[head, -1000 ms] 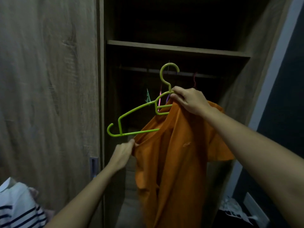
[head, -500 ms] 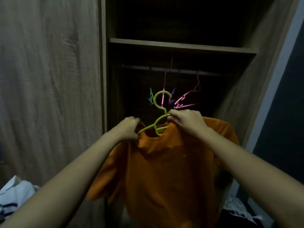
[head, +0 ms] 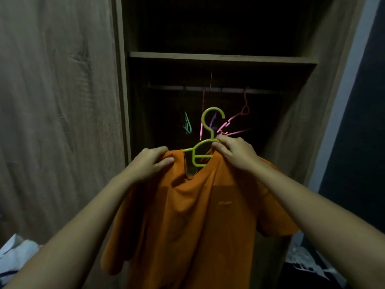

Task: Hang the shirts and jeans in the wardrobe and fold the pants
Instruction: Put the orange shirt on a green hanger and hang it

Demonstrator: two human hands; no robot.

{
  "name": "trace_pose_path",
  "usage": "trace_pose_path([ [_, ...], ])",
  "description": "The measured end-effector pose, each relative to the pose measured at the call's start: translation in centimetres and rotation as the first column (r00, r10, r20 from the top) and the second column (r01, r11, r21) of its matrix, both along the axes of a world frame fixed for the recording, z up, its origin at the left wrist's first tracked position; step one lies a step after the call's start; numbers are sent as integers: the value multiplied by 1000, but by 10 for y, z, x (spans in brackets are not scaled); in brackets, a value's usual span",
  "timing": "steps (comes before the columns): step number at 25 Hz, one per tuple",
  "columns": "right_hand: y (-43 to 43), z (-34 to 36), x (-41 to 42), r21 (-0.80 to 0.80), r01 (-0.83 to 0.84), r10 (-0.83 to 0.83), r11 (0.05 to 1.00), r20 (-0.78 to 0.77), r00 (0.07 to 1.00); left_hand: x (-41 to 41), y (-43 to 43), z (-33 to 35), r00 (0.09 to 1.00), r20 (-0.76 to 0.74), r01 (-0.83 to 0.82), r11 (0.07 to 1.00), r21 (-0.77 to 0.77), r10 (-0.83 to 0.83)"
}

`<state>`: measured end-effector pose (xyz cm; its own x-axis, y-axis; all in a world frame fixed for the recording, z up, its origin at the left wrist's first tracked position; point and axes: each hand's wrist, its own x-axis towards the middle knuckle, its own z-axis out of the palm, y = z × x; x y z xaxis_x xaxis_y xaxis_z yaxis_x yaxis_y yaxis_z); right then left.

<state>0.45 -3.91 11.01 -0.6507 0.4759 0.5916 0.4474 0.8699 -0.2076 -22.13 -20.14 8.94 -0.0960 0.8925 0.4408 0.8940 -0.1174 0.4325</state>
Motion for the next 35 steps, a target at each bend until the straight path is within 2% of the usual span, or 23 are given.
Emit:
trace_pose_path([
  [2,1,-1,-1,-42,-86,88,995,48,995,-1,-3,5,995,60,83,996,26,-84],
  [3,7,-3,4,-68,-98,102,993,54,993,-5,-7,6,993,94,72,995,66,-78],
  [6,30,-7,28,-172,-30,18,985,-71,997,-28,-16,6,988,153,-2,989,149,-22],
  [8,35,-8,36,-208,-24,12,978,-55,998,-38,-17,6,982,188,-8,990,144,-19],
  [11,21,-2,29,-284,-115,134,952,49,990,-35,-11,5,979,196,31,992,124,-55],
  [14,18,3,32,-339,-197,222,920,37,974,-36,-10,1,971,229,40,989,144,-73],
  [18,19,2,42,-319,-92,120,943,68,990,-45,-14,0,945,301,85,984,155,-129],
  [20,15,0,35,-247,-85,95,965,28,995,-41,-13,3,966,236,86,991,106,-109],
  [24,13,5,26,-215,29,-37,976,-31,999,-29,-5,19,991,-51,-125,992,17,126],
  [26,13,6,25,-262,27,-33,965,-17,999,-23,1,17,925,-216,-305,950,73,313],
  [28,12,6,23,-275,15,-20,961,-15,1000,-21,5,12,876,-208,-403,898,179,435],
  [29,14,6,24,-264,11,-15,964,-12,1000,-22,5,10,892,-151,-395,896,201,427],
  [32,19,6,32,-280,4,-8,960,-15,1000,-33,2,12,984,-7,-177,973,148,180],
  [35,20,8,33,-291,-34,29,956,-24,999,-32,2,21,990,-87,-100,989,105,109],
])
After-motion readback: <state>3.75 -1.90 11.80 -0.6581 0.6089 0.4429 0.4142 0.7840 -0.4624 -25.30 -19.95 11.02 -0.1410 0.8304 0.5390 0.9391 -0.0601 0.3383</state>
